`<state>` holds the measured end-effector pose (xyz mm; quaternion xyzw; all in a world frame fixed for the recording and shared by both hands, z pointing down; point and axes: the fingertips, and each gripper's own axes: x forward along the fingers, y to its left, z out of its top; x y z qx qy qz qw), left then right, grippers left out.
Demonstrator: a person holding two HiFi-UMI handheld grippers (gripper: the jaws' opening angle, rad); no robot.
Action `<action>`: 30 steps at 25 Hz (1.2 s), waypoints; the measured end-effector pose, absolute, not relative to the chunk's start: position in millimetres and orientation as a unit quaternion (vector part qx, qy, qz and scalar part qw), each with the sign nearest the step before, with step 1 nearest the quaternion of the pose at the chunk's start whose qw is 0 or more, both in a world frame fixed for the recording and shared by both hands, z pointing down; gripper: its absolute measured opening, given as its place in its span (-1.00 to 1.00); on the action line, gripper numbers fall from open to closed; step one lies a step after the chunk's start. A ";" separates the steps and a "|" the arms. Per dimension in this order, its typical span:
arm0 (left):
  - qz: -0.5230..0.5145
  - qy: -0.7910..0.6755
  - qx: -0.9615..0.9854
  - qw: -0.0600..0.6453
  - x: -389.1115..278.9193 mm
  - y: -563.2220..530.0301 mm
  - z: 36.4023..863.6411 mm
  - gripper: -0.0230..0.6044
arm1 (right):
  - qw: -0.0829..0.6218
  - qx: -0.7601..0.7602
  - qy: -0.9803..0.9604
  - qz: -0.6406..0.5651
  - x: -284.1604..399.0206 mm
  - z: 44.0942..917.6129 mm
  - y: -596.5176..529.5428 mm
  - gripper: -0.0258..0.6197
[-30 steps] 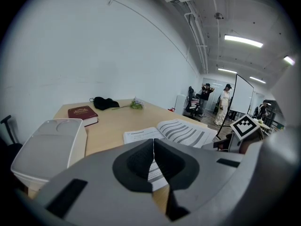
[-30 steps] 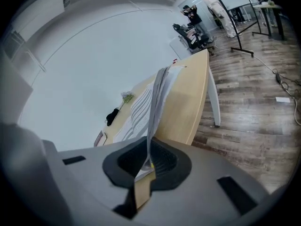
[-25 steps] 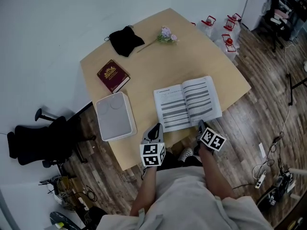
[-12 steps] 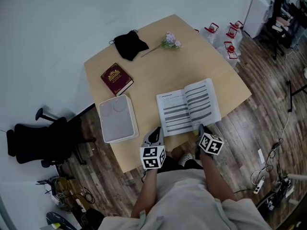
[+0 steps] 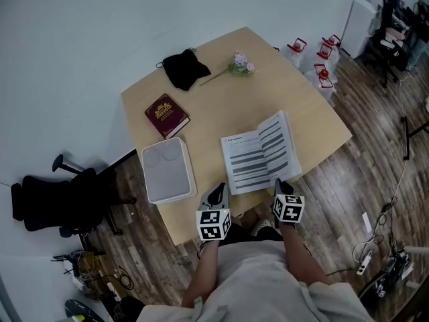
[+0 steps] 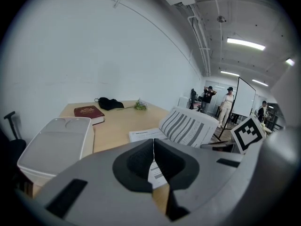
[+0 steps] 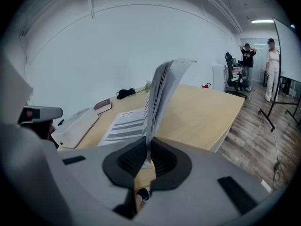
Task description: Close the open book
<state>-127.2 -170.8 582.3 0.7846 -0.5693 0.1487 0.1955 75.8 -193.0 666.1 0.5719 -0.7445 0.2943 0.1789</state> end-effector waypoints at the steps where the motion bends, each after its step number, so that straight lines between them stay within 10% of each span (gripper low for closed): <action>1: 0.148 -0.570 0.784 0.195 -128.7 -171.5 581.5 -0.85 | 0.187 0.569 -0.748 0.287 73.1 665.3 -192.8 -0.83; 30: 0.139 -0.580 0.779 0.194 -136.9 -163.0 578.6 -0.85 | 0.399 0.456 -0.795 0.036 5.9 679.5 -177.7 -0.80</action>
